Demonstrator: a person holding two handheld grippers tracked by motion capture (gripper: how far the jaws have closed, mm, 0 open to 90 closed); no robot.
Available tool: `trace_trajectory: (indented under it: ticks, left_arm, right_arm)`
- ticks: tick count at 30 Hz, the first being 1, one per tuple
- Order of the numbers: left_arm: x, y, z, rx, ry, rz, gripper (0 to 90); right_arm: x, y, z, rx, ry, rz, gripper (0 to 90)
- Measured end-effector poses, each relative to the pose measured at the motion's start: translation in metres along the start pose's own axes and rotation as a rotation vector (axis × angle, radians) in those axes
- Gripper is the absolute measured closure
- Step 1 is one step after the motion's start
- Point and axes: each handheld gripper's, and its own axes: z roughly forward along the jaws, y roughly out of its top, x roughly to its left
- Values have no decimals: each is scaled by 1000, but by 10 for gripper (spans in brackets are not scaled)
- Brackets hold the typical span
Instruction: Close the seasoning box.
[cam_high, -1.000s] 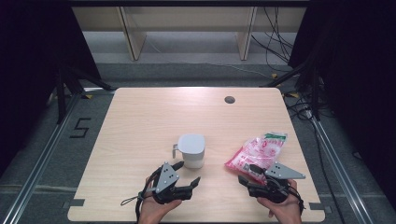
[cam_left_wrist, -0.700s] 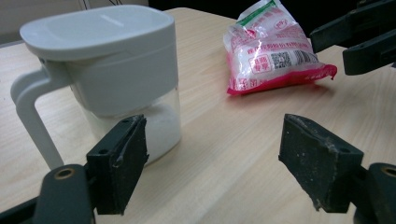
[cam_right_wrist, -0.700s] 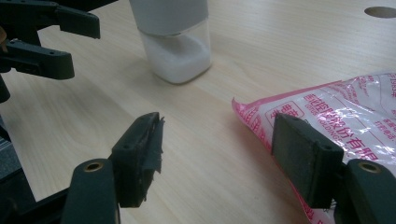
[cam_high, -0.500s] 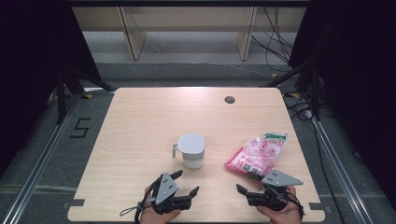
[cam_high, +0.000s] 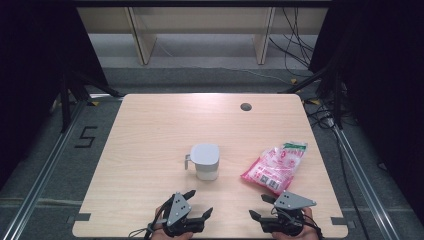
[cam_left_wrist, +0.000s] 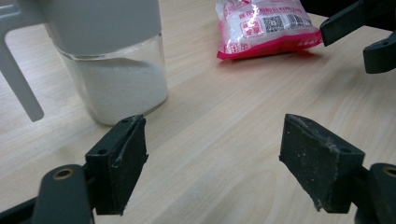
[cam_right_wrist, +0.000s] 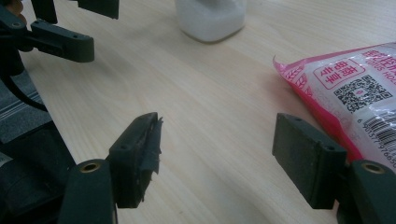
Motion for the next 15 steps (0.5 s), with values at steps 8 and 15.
trace_trajectory:
  ticks: [8, 15]
  left_arm:
    - [-1, -3, 1, 12, 2, -30, 223]
    - [-1, -3, 2, 3, -6, -43, 223]
  right_arm:
    - [1, -2, -4, -4, 2, 28, 320]
    - [-1, -2, -5, -7, -19, 7, 319]
